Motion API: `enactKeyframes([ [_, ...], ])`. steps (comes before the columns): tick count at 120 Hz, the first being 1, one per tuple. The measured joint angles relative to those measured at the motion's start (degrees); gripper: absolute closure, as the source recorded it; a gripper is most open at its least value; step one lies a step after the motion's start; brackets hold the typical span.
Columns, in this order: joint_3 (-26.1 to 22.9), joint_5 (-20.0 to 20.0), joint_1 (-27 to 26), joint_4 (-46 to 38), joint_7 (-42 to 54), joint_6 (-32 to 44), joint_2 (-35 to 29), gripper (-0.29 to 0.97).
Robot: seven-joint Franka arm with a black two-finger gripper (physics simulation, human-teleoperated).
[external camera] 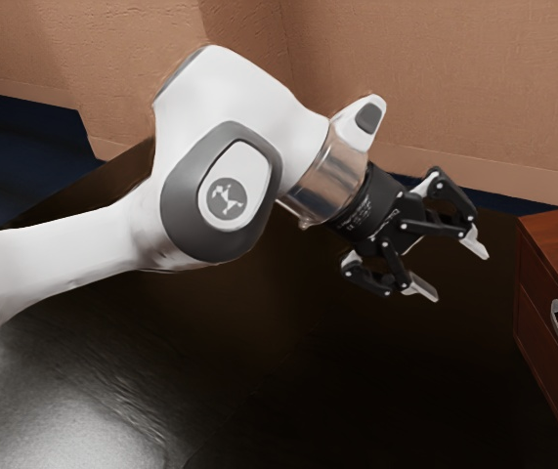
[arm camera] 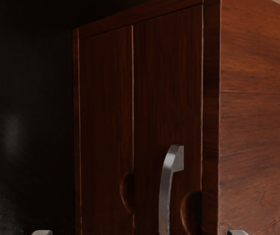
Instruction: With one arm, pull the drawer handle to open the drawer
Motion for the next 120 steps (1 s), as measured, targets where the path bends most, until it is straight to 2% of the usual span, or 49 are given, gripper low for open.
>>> enactKeyframes([
  [25,-0.67,-0.32,-5.93,0.14,0.78,4.04,3.86,0.31],
  [32,-0.68,-0.34,-5.18,0.19,1.06,5.30,4.90,0.32],
  [48,-0.66,-0.36,1.67,0.36,1.76,7.43,6.24,0.35],
  [56,-0.65,-0.36,3.02,0.38,2.11,8.27,6.40,0.36],
  [120,-0.68,-0.58,-2.66,-0.75,4.65,11.98,7.07,0.40],
])
